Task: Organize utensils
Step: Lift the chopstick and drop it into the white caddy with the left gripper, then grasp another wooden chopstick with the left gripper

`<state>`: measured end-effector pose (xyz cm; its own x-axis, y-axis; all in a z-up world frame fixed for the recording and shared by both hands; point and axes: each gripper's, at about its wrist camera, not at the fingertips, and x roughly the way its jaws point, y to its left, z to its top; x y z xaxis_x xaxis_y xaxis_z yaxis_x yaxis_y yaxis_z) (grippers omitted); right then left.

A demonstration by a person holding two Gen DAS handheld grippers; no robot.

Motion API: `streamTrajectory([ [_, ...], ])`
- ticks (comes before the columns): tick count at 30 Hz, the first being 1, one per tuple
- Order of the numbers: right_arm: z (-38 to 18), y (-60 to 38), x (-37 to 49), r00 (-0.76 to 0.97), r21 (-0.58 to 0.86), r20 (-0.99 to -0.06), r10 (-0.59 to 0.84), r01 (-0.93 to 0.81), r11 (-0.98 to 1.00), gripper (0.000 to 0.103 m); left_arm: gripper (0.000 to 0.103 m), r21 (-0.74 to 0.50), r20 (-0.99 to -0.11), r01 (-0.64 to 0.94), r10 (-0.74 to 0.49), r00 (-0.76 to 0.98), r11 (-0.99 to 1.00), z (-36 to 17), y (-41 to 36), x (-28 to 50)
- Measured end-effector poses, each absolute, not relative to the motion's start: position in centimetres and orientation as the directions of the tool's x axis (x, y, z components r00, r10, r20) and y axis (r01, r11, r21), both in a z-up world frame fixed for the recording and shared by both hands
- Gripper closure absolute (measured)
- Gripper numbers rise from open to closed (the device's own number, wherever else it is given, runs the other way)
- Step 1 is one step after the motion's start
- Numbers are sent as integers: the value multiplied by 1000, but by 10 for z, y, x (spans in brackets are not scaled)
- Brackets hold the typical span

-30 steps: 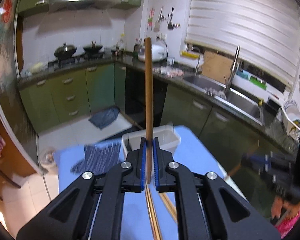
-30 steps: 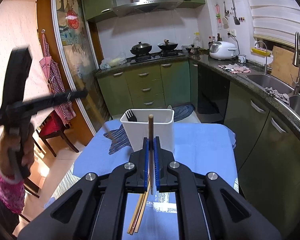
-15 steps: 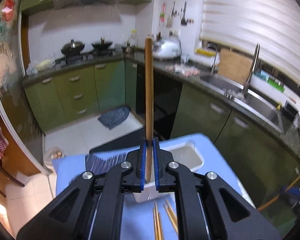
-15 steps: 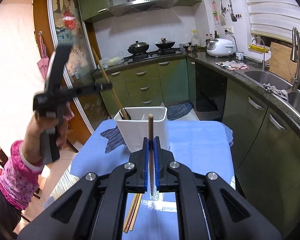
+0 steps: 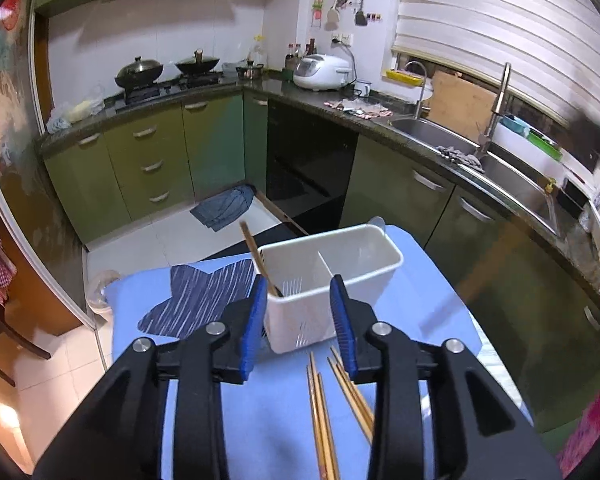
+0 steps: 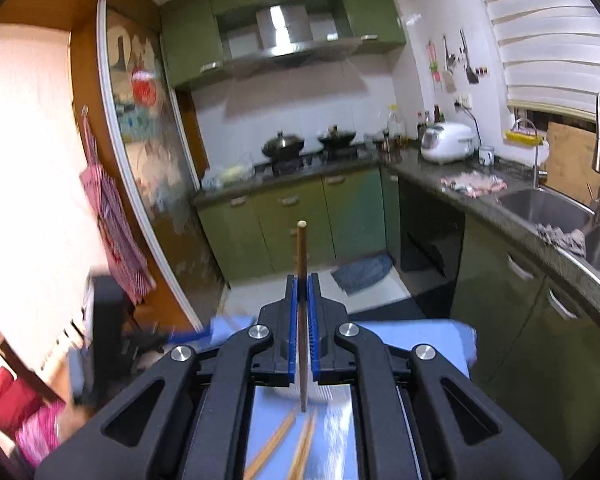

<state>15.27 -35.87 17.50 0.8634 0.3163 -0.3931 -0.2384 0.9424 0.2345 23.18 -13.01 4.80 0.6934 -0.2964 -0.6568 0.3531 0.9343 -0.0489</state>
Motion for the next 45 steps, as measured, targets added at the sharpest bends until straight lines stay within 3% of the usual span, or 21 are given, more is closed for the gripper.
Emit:
streamTrajectory([
  [3,191,-351,184,891,221,-357,278,-209,953,97,69,-23,-655,354,-282,701,935,49,-122,214],
  [7,185,-340,229,888,204,-395,237,-167,965,97,66,-21,-672,361,-280,685,932,43,-115,198],
  [16,93,-318,284,784,156,-587,204,-138,978,97,63,-58,-769,393,-292,568,918,0,-122,189],
  [21,76,-323,271,771,169,-597,221,-148,974,84,56,-69,-818,393,-278,503,917,-27,-130,194],
  [25,76,-342,224,791,190,-564,237,-155,970,83,55,-83,-857,396,-269,439,914,-52,-138,200],
  [29,58,-358,179,767,185,-596,236,-155,970,79,55,-135,-912,374,-263,315,918,-89,-146,218],
  [34,15,-375,151,709,187,-665,234,-146,972,79,64,-150,-945,349,-238,225,925,-121,-154,231],
  [45,-31,-389,140,655,232,-710,258,-129,964,79,87,-68,-962,352,-155,226,934,-136,-162,237],
])
